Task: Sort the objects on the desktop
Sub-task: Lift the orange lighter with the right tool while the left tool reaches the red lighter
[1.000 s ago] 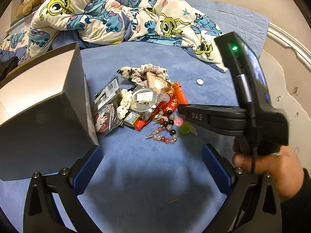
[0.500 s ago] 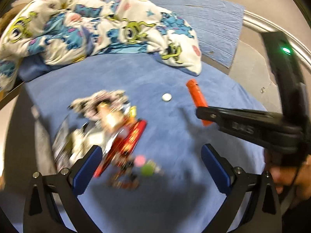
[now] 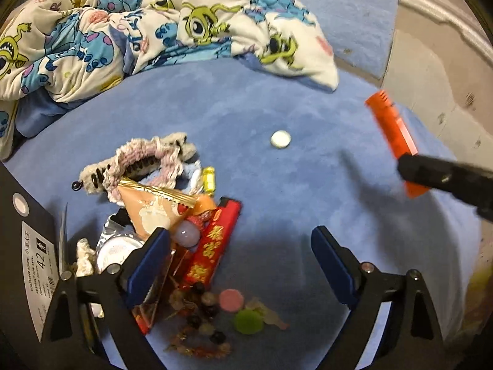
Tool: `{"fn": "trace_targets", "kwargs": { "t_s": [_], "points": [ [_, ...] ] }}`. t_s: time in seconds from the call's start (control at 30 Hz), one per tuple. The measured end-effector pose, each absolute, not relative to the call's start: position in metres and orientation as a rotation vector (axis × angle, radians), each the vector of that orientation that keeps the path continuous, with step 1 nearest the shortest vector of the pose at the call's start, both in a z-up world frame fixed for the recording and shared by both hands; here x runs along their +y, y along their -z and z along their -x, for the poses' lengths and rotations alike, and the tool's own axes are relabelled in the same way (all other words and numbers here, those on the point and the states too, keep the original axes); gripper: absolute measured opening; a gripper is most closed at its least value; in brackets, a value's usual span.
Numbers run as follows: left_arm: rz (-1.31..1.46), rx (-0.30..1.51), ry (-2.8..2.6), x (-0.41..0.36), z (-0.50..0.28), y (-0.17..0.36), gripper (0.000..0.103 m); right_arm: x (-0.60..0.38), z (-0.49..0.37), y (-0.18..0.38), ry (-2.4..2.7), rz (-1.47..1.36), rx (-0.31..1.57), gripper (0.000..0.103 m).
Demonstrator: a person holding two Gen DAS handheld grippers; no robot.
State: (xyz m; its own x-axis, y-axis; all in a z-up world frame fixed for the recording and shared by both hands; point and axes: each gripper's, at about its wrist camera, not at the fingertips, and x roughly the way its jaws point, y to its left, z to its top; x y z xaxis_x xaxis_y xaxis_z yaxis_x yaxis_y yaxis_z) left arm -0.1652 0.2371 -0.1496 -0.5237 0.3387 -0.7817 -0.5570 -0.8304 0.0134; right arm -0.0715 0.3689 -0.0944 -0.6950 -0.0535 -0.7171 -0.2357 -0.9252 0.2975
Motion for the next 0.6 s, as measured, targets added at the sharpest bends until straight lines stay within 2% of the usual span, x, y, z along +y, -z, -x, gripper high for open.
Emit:
{"fn": "trace_targets", "kwargs": {
  "t_s": [0.17,0.23,0.27,0.33,0.37,0.4,0.6],
  "points": [
    [1.122,0.401,-2.346,0.24,0.17,0.158,0.088,0.361,0.072,0.096,-2.736,1.209,0.509,0.011],
    [1.128,0.406,-2.349,0.24,0.171,0.16,0.077,0.36,0.072,0.097,-2.734,1.216,0.513,0.011],
    [1.15,0.404,-2.349,0.239,0.174,0.164,0.068,0.359,0.072,0.098,-2.733,1.219,0.509,0.011],
    [1.154,0.344,-2.355,0.232,0.176,0.164,0.061,0.359,0.072,0.098,-2.732,1.221,0.509,0.011],
    [1.16,0.335,-2.378,0.228,0.177,0.164,0.048,0.359,0.072,0.098,-2.732,1.222,0.512,0.011],
    [1.167,0.342,-2.402,0.226,0.179,0.164,0.04,0.359,0.072,0.098,-2.73,1.222,0.511,0.011],
    [1.168,0.373,-2.392,0.224,0.178,0.163,0.037,0.354,0.073,0.098,-2.732,1.233,0.504,0.011]
  ]
}}
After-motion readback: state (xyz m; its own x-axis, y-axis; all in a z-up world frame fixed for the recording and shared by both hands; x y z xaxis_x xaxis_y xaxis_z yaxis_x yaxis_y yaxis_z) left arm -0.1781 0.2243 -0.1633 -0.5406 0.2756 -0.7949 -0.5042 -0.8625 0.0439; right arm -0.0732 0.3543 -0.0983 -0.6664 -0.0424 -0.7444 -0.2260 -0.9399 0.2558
